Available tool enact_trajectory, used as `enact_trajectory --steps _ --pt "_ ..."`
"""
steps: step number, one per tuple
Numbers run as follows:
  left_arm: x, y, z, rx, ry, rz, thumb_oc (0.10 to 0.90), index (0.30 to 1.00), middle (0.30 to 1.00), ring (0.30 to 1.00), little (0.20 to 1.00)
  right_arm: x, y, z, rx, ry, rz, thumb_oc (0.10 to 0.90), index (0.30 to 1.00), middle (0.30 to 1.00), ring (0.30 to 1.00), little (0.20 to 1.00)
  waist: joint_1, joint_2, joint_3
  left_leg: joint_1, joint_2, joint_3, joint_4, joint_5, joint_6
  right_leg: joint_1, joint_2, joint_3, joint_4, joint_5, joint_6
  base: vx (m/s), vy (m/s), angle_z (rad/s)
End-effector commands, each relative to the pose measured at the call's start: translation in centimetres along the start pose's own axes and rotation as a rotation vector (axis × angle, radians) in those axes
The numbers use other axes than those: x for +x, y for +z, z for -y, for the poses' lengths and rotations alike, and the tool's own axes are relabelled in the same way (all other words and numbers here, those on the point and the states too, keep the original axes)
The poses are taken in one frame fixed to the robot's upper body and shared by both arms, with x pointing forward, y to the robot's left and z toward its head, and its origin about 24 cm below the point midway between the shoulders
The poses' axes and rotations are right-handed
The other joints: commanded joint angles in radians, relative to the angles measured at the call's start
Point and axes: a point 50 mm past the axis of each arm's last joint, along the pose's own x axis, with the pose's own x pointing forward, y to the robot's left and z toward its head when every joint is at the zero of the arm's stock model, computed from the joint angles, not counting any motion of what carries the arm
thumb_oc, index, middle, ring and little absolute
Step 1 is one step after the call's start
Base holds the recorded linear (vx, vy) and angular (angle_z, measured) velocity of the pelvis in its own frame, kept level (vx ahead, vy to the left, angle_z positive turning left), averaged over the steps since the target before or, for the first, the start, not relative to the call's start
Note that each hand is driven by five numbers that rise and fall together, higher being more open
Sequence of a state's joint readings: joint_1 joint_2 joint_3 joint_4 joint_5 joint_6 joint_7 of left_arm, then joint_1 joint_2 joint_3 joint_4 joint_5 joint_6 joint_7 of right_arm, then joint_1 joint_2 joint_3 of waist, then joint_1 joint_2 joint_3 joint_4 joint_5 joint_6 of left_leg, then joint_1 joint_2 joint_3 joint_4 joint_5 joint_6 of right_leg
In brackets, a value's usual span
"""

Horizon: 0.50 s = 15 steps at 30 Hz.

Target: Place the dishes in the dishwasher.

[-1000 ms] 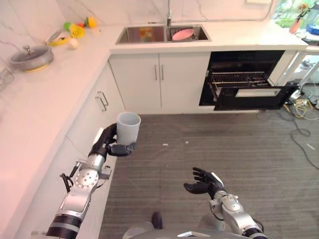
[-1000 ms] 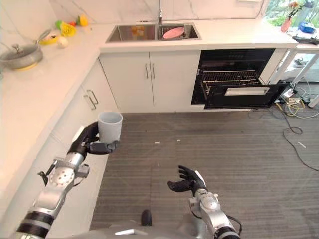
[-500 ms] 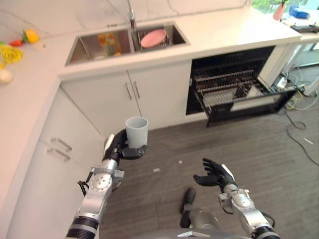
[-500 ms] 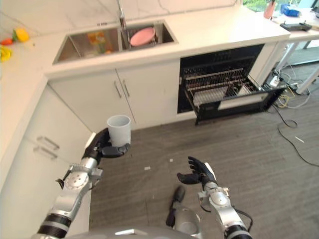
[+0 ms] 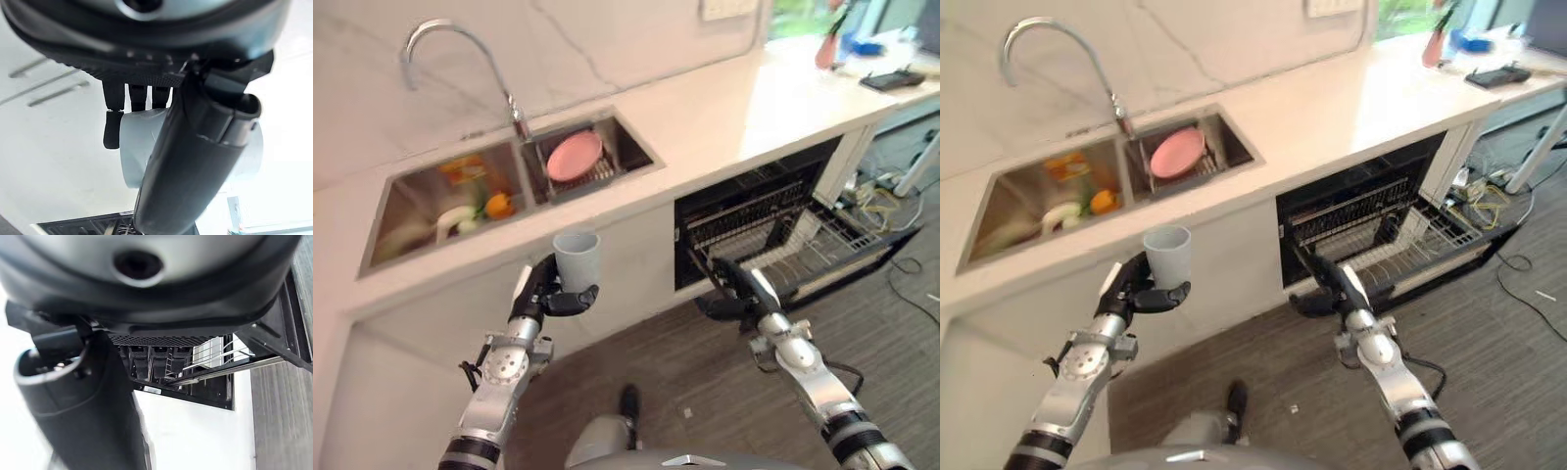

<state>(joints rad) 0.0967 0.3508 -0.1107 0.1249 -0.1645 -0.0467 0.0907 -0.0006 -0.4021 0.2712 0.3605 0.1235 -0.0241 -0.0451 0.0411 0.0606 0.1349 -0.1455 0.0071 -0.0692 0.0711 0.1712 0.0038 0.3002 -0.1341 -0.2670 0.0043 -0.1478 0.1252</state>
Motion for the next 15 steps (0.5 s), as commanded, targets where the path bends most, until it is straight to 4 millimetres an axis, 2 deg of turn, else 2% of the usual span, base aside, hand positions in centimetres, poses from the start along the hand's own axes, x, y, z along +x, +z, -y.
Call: enact_trajectory --steps 1,4,10,13,15 --pt "0.8 5.4 -1.3 0.034 0.028 0.281 0.4 0.3 0.3 0.3 0.3 0.8 5.4 1.2 -0.053 -0.036 0.265 0.8 0.9 0.9 0.9 0.9 0.008 -0.031 -0.041 0.192 -0.071 0.03 -0.057 -0.211 -0.039 -0.151 0.083 -0.02 -0.092 0.103 -0.057 0.24 0.167 -0.13" --pt "0.9 5.4 -1.5 0.056 0.027 0.282 0.4 0.3 0.3 0.3 0.3 0.4 5.4 1.6 -0.028 -0.068 0.274 0.8 0.9 0.9 0.9 0.9 -0.017 -0.027 -0.072 0.254 -0.07 0.033 -0.151 -0.195 -0.026 -0.148 0.077 0.003 -0.081 0.094 -0.056 0.17 0.102 0.11" --pt "1.0 5.7 -1.5 0.074 0.018 0.286 0.4 0.3 0.3 0.3 0.3 -0.3 5.3 2.6 -0.038 -0.11 0.279 0.8 0.9 0.9 0.9 0.9 -0.033 -0.03 -0.088 0.272 -0.067 0.053 -0.158 -0.212 -0.008 -0.158 0.074 0.037 -0.065 0.085 -0.051 0.08 0.067 -0.17" --pt "1.0 5.6 -1.3 0.075 0.007 0.285 0.4 0.3 0.3 0.3 0.3 -0.8 5.4 3.5 -0.037 -0.155 0.293 0.8 0.9 0.9 0.9 0.9 -0.046 -0.033 -0.092 0.284 -0.066 0.085 -0.158 -0.232 0.003 -0.159 0.072 0.06 -0.072 0.093 -0.036 0.07 0.057 -0.4" --pt "1.1 6.0 -1.5 0.076 0.012 0.298 0.4 0.3 0.3 0.3 0.3 -0.7 5.6 3.8 -0.05 -0.173 0.296 0.8 0.9 0.9 0.9 0.9 -0.046 -0.027 -0.08 0.284 -0.058 0.118 -0.158 -0.235 0.009 -0.189 0.063 0.048 -0.019 0.094 -0.024 -0.01 0.012 -0.45"
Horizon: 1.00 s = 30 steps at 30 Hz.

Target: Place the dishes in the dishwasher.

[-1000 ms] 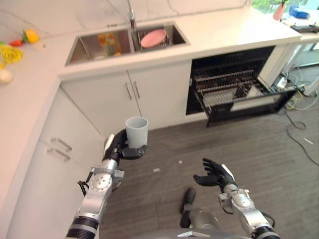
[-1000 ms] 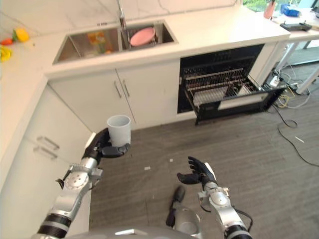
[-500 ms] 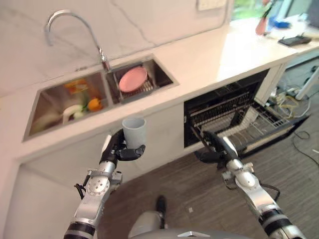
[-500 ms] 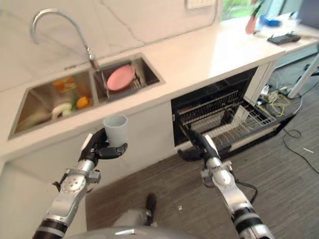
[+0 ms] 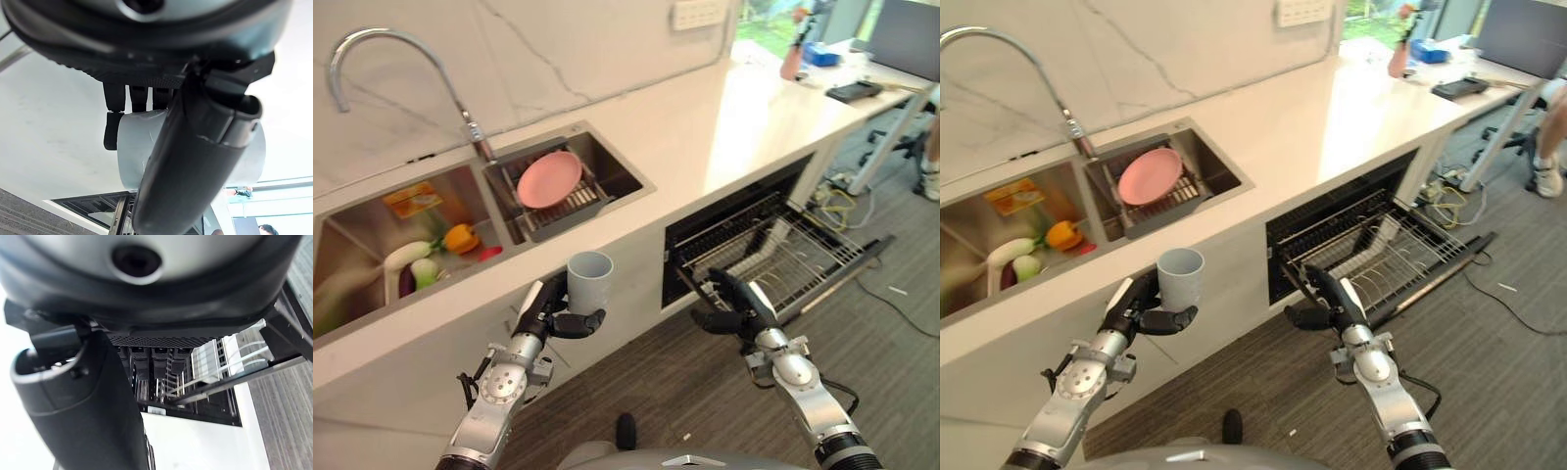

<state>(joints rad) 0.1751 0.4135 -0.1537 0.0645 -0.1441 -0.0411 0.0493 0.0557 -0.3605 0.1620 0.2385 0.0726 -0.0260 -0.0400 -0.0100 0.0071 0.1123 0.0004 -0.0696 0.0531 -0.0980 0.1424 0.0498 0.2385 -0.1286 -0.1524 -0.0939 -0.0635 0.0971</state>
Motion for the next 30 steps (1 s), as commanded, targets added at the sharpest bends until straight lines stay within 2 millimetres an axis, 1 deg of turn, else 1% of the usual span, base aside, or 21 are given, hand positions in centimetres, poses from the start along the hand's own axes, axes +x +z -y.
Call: enact_trajectory --steps 1,2,4,5,6,8,10,11,12,14,16,18,19,21,23,24,25,27,28,29,30 --pt "2.5 6.9 -2.5 0.018 0.114 0.332 0.4 0.3 0.3 0.3 0.3 0.9 4.4 2.7 -0.082 -0.097 0.22 0.8 0.9 0.9 0.9 0.9 0.015 0.032 -0.047 0.136 0.031 0.02 0.011 -0.207 -0.037 -0.158 0.044 -0.1 0.132 0.009 0.01 -0.09 -0.025 -0.5" --pt "2.5 7.3 -3.1 0.031 0.126 0.342 0.4 0.3 0.3 0.3 0.3 1.1 5.1 2.6 -0.085 -0.099 0.244 0.8 0.9 0.9 0.9 0.9 0.04 0.04 -0.034 0.135 0.053 0.074 0.011 -0.212 -0.043 -0.189 0.005 -0.203 0.2 -0.003 0.021 -0.08 -0.058 -1.17" --pt "2.4 7.6 -3.7 0.034 0.144 0.349 0.4 0.3 0.3 0.3 0.3 1.3 5.8 2.5 -0.086 -0.097 0.274 0.8 0.9 0.9 0.9 0.9 0.077 0.048 -0.031 0.134 0.085 0.142 0.014 -0.231 -0.054 -0.165 -0.087 -0.396 0.275 -0.023 0.033 -0.04 -0.059 -1.98" --pt "2.4 7.6 -3.7 0.034 0.145 0.349 0.4 0.3 0.3 0.3 0.3 1.3 5.8 2.5 -0.085 -0.097 0.274 0.8 0.9 0.9 0.9 0.9 0.076 0.047 -0.029 0.136 0.084 0.141 0.014 -0.232 -0.054 -0.164 -0.09 -0.396 0.28 -0.026 0.034 -0.02 -0.08 -1.49" --pt "2.3 7.8 -4.1 0.036 0.161 0.357 0.4 0.3 0.3 0.3 0.3 1.3 5.8 2.4 -0.095 -0.088 0.273 0.8 0.9 0.9 0.9 0.9 0.08 0.043 -0.024 0.138 0.1 0.168 0.017 -0.231 -0.054 -0.162 -0.159 -0.422 0.318 0.013 0.046 0.02 -0.108 -0.88" --pt "2.6 8.3 -4.4 0.041 0.171 0.377 0.4 0.3 0.3 0.3 0.3 1.2 5.5 2.6 -0.1 -0.1 0.258 0.8 0.9 0.9 0.9 0.9 0.074 0.029 -0.023 0.145 0.102 0.163 0.018 -0.235 -0.06 -0.165 -0.207 -0.329 0.291 0.046 0.067 0.02 -0.19 -0.18" --pt "2.8 8.8 -4.6 0.046 0.178 0.402 0.4 0.3 0.3 0.3 0.3 1.1 5.8 2.9 -0.101 -0.11 0.268 0.8 0.9 0.9 0.9 0.9 0.068 0.02 -0.023 0.136 0.1 0.173 0.026 -0.223 -0.065 -0.171 -0.26 -0.262 0.233 0.139 0.084 0.01 -0.303 -0.17" --pt "2.9 9.3 -4.7 0.057 0.182 0.42 0.4 0.3 0.3 0.3 0.3 1.0 5.9 3.2 -0.102 -0.117 0.27 0.8 0.9 0.9 0.9 0.9 0.058 0.014 -0.027 0.137 0.109 0.157 0.046 -0.233 -0.079 -0.17 -0.308 -0.195 0.184 0.21 0.106 0.06 -0.311 0.0" --pt "3.0 9.4 -4.7 0.057 0.182 0.421 0.4 0.3 0.3 0.3 0.3 1.0 6.0 3.2 -0.102 -0.117 0.27 0.8 0.9 0.9 0.9 0.9 0.059 0.011 -0.029 0.13 0.107 0.158 0.048 -0.231 -0.077 -0.173 -0.31 -0.194 0.177 0.217 0.106 0.07 -0.35 0.08" --pt "3.0 9.6 -4.9 0.069 0.194 0.433 0.4 0.3 0.3 0.3 0.3 0.9 6.0 3.3 -0.106 -0.116 0.272 0.8 0.9 0.9 0.9 0.9 0.049 0.002 -0.032 0.133 0.124 0.142 0.075 -0.239 -0.094 -0.182 -0.338 -0.131 0.16 0.274 0.123 0.08 -0.316 0.24" --pt "2.9 9.7 -5.5 0.079 0.218 0.435 0.4 0.3 0.3 0.3 0.3 1.0 6.2 3.3 -0.106 -0.106 0.278 0.8 0.9 0.9 0.9 0.9 0.057 -0.013 -0.035 0.136 0.148 0.146 0.114 -0.249 -0.115 -0.176 -0.334 -0.125 0.159 0.271 0.147 0.08 -0.412 0.05" --pt "2.7 9.4 -5.8 0.082 0.227 0.422 0.4 0.3 0.3 0.3 0.3 1.1 6.6 3.2 -0.106 -0.095 0.293 0.8 0.9 0.9 0.9 0.9 0.079 -0.024 -0.04 0.145 0.195 0.164 0.141 -0.256 -0.142 -0.157 -0.3 -0.188 0.139 0.192 0.15 0.06 -0.492 -0.25" --pt "2.6 9.3 -5.8 0.071 0.233 0.422 0.4 0.3 0.3 0.3 0.3 1.2 7.1 3.1 -0.106 -0.087 0.31 0.8 0.9 0.9 0.9 0.9 0.09 -0.026 -0.04 0.137 0.221 0.163 0.148 -0.246 -0.151 -0.149 -0.275 -0.199 0.12 0.146 0.144 0.02 -0.564 -0.08" --pt "2.5 8.9 -5.8 0.026 0.253 0.412 0.4 0.3 0.3 0.3 0.3 1.1 7.6 3.0 -0.095 -0.07 0.337 0.8 0.9 0.9 0.9 0.9 0.088 -0.009 -0.034 0.119 0.296 0.127 0.179 -0.206 -0.177 -0.128 -0.186 -0.182 0.106 0.064 0.094 -0.01 -0.52 -0.09" --pt "2.8 8.8 -5.2 -0.018 0.247 0.417 0.4 0.3 0.3 0.3 0.3 1.2 8.2 3.1 -0.073 -0.069 0.366 0.8 0.9 0.9 0.9 0.9 0.086 0.008 -0.023 0.078 0.325 0.079 0.221 -0.127 -0.196 -0.105 -0.119 -0.196 0.078 0.037 0.056 -0.05 -0.402 -0.02" --pt "2.9 8.8 -4.8 -0.036 0.237 0.415 0.4 0.3 0.3 0.3 0.3 1.1 8.1 3.2 -0.068 -0.076 0.363 0.8 0.9 0.9 0.9 0.9 0.081 0.009 -0.018 0.049 0.334 0.069 0.249 -0.084 -0.202 -0.086 -0.097 -0.214 0.047 0.037 0.039 -0.08 -0.436 0.15" --pt "3.3 9.1 -4.2 -0.054 0.22 0.425 0.4 0.3 0.3 0.3 0.3 0.9 8.2 3.2 -0.058 -0.08 0.368 0.8 0.9 0.9 0.9 0.9 0.063 0.007 -0.007 0.008 0.34 0.118 0.267 -0.046 -0.196 -0.057 -0.07 -0.247 0.007 0.023 0.025 -0.07 -0.295 0.28" --pt "3.4 9.3 -4.1 -0.052 0.217 0.431 0.4 0.3 0.3 0.3 0.3 1.0 8.3 3.1 -0.05 -0.079 0.373 0.8 0.9 0.9 0.9 0.9 0.066 0.009 0.001 -0.008 0.32 0.115 0.261 -0.053 -0.2 -0.053 -0.066 -0.251 0.007 0.01 0.028 -0.03 -0.15 0.42" --pt "3.6 9.7 -4.0 -0.042 0.217 0.446 0.4 0.3 0.3 0.3 0.3 1.2 8.9 2.7 -0.026 -0.064 0.402 0.8 0.9 0.9 0.9 0.9 0.083 0.013 0.007 -0.029 0.294 0.067 0.234 -0.042 -0.217 -0.06 -0.064 -0.241 0.007 0.01 0.03 -0.01 -0.066 0.39" --pt "3.7 9.8 -4.0 -0.042 0.217 0.447 0.4 0.3 0.3 0.3 0.3 1.2 9.0 2.8 -0.025 -0.065 0.403 0.8 0.9 0.9 0.9 0.9 0.083 0.012 0.006 -0.032 0.292 0.066 0.231 -0.037 -0.215 -0.064 -0.065 -0.243 0.007 0.013 0.03 0.04 -0.033 0.17" --pt "3.7 9.7 -3.6 -0.049 0.204 0.447 0.4 0.3 0.3 0.3 0.3 1.3 9.1 1.9 0.013 -0.032 0.411 0.8 0.9 0.9 0.9 0.9 0.085 0.019 -0.001 -0.01 0.273 -0.003 0.144 -0.066 -0.211 -0.07 -0.059 -0.238 0.007 0.013 0.029 0.06 -0.01 0.0"
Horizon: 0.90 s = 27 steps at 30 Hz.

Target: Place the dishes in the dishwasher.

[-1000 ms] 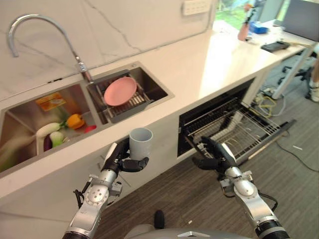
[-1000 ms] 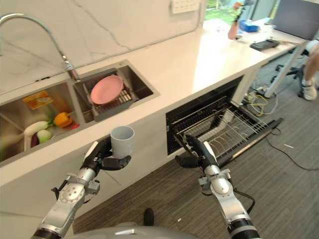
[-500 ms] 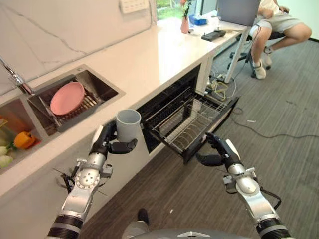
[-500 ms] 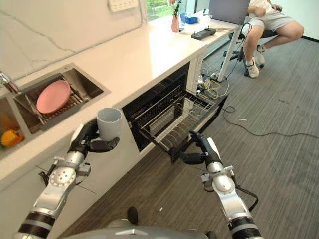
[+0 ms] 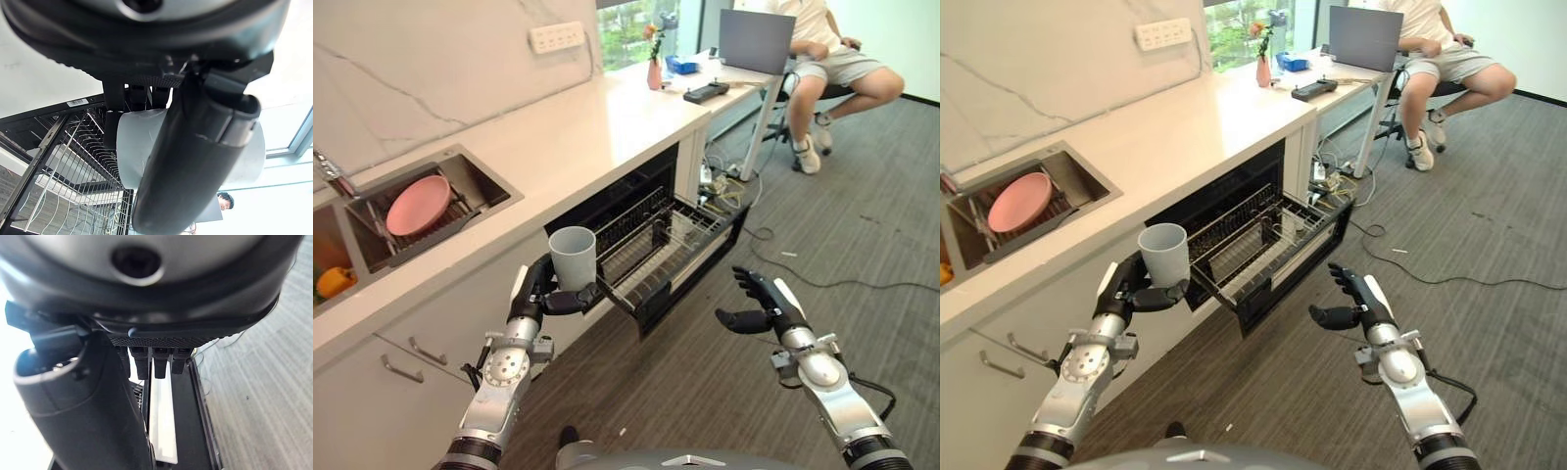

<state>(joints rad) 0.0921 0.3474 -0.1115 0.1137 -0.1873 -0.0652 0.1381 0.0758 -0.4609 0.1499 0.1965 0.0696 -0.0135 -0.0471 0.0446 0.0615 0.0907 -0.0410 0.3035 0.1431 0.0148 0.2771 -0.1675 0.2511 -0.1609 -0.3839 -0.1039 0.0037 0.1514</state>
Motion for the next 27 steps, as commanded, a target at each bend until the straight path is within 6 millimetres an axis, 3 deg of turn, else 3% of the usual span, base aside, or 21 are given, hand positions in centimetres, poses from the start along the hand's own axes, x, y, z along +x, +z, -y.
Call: enact_trajectory --steps 1,2,6,7,8,10,16,27 --pt "2.8 8.3 -1.8 0.027 0.047 0.382 0.4 0.3 0.3 0.3 0.3 1.8 9.2 -0.3 0.142 0.005 0.423 0.8 0.9 0.9 0.9 0.9 0.033 -0.028 0.016 0.044 -0.103 -0.131 -0.001 -0.209 0.005 -0.082 -0.019 0.003 0.017 -0.06 -0.023 0.07 0.002 -0.06" --pt "2.9 8.3 -1.5 0.019 0.038 0.381 0.4 0.3 0.3 0.3 0.3 1.8 9.4 -0.5 0.168 0.018 0.433 0.8 0.9 0.9 0.9 0.9 0.033 -0.023 0.012 0.035 -0.104 -0.156 -0.012 -0.184 -0.006 -0.083 -0.019 0.001 0.017 -0.059 -0.02 0.02 0.036 -0.05" --pt "3.0 7.6 -0.2 -0.004 -0.004 0.351 0.4 0.3 0.3 0.3 0.3 1.7 10.0 -2.3 0.39 0.095 0.462 0.8 0.9 0.9 0.9 0.9 0.004 -0.001 -0.011 0.075 -0.076 -0.085 -0.102 -0.162 -0.018 -0.068 -0.015 -0.014 0.017 -0.057 -0.008 0.04 0.082 0.07" --pt "3.1 7.3 0.4 -0.026 -0.02 0.334 0.4 0.3 0.3 0.3 0.3 1.4 10.7 -3.2 0.541 0.144 0.49 0.8 0.9 0.9 0.9 0.9 0.0 0.0 -0.02 0.09 -0.075 -0.067 -0.102 -0.171 -0.017 -0.066 -0.019 -0.014 0.017 -0.049 -0.005 0.05 0.06 -0.04" --pt "3.1 7.3 0.4 -0.026 -0.02 0.334 0.4 0.3 0.3 0.3 0.3 1.4 10.7 -3.2 0.543 0.144 0.49 0.8 0.9 0.9 0.9 0.9 0.001 0.0 -0.02 0.092 -0.075 -0.066 -0.102 -0.172 -0.017 -0.065 -0.02 -0.012 0.017 -0.049 -0.005 0.04 0.063 -0.11" --pt "3.7 7.5 1.9 -0.072 -0.044 0.324 0.4 0.3 0.3 0.3 0.3 1.4 12.1 -4.8 0.703 0.23 0.516 0.8 0.9 0.9 0.9 0.9 0.001 -0.005 -0.028 0.108 -0.096 -0.084 -0.102 -0.193 -0.007 -0.072 -0.026 0.007 0.017 -0.036 -0.003 0.02 0.063 -0.11" --pt "5.4 8.5 4.6 -0.055 -0.087 0.316 0.4 0.3 0.3 0.3 0.3 1.8 14.8 -6.8 0.857 0.327 0.533 0.8 0.9 0.9 0.9 0.9 -0.002 -0.021 -0.054 0.127 -0.104 -0.06 -0.102 -0.214 -0.002 -0.063 -0.05 0.012 0.017 -0.023 0.009 0.04 0.051 -0.07" --pt "6.7 10.5 8.3 -0.007 -0.174 0.346 0.4 0.3 0.3 0.3 0.3 3.7 16.3 -8.3 0.801 0.333 0.469 0.8 0.9 0.9 0.9 0.9 0.01 -0.03 -0.072 0.13 -0.122 -0.048 -0.102 -0.232 0.01 -0.072 -0.07 0.012 0.017 -0.004 0.021 0.03 0.023 -0.03"
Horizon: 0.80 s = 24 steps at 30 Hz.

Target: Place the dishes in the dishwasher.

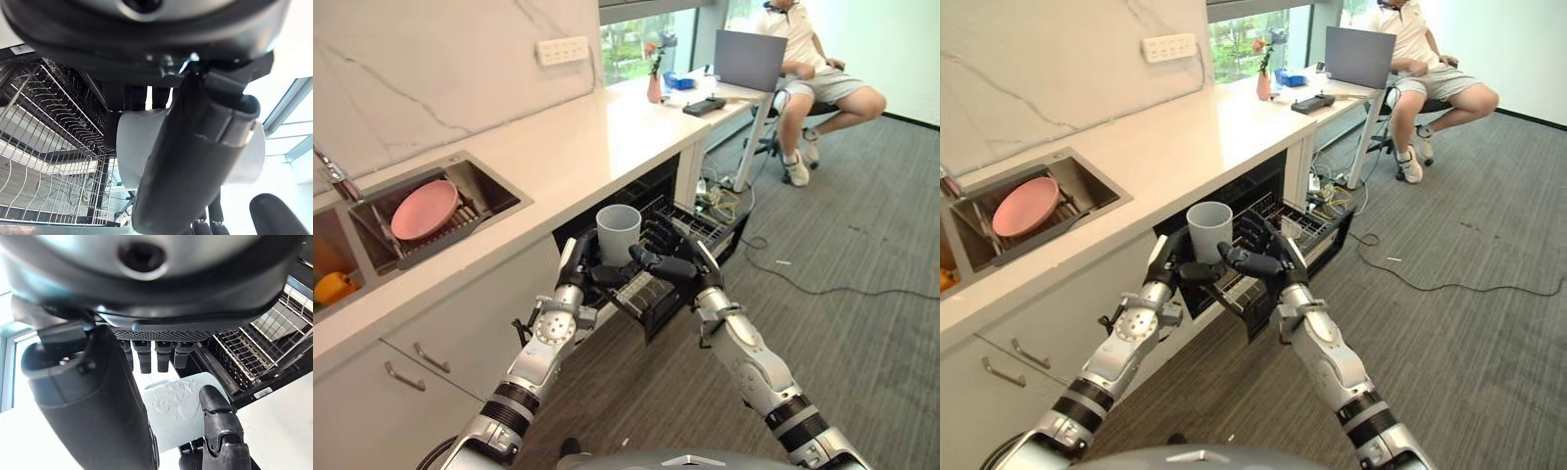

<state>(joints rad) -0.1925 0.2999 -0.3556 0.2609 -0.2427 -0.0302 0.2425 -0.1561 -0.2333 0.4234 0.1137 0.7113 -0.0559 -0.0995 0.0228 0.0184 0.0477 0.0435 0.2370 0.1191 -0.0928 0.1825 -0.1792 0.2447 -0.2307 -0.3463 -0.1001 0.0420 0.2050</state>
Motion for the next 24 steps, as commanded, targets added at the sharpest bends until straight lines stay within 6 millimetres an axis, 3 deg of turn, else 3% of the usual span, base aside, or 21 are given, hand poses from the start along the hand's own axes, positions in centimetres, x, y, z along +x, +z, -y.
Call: enact_trajectory --steps 1,8,14,16,24 --pt "3.2 7.4 1.5 0.034 -0.043 0.292 0.4 0.3 0.3 0.3 0.3 3.1 5.3 -2.4 -0.01 0.097 0.203 0.8 0.9 0.9 0.9 0.9 0.035 0.012 -0.031 0.045 -0.057 -0.023 0.006 -0.141 0.024 -0.068 -0.001 -0.022 0.013 -0.042 -0.031 0.03 0.019 -0.05" --pt "4.0 8.4 2.1 0.114 -0.054 0.309 0.4 0.3 0.3 0.3 0.3 4.3 6.1 -3.8 -0.052 0.154 0.175 0.8 0.9 0.9 0.9 0.9 0.045 0.004 -0.031 0.038 -0.068 -0.028 0.006 -0.148 0.034 -0.076 -0.007 -0.019 0.013 -0.039 -0.028 0.0 0.001 -0.01" --pt "4.3 8.5 2.2 0.158 -0.022 0.305 0.4 0.3 0.3 0.3 0.3 4.8 6.1 -5.5 0.015 0.191 0.159 0.8 0.9 0.9 0.9 0.9 0.05 0.004 -0.031 0.04 -0.078 -0.031 0.006 -0.155 0.041 -0.078 -0.011 -0.013 0.013 -0.035 -0.027 0.0 0.0 0.0" --pt "4.7 9.1 2.9 0.176 -0.021 0.324 0.4 0.3 0.3 0.3 0.3 5.2 5.8 -6.8 0.02 0.214 0.143 0.8 0.9 0.9 0.9 0.9 0.051 0.004 -0.03 0.038 -0.082 -0.034 0.006 -0.158 0.043 -0.079 -0.013 -0.013 0.013 -0.033 -0.026 0.0 0.019 0.0" --pt "5.2 10.3 4.5 0.207 -0.016 0.36 0.4 0.3 0.3 0.3 0.3 6.1 5.2 -8.5 0.005 0.195 0.122 0.8 0.9 0.9 0.9 0.9 0.06 0.004 -0.026 0.039 -0.086 -0.04 0.006 -0.164 0.046 -0.073 -0.013 -0.02 0.013 -0.031 -0.026 0.0 0.004 0.0"
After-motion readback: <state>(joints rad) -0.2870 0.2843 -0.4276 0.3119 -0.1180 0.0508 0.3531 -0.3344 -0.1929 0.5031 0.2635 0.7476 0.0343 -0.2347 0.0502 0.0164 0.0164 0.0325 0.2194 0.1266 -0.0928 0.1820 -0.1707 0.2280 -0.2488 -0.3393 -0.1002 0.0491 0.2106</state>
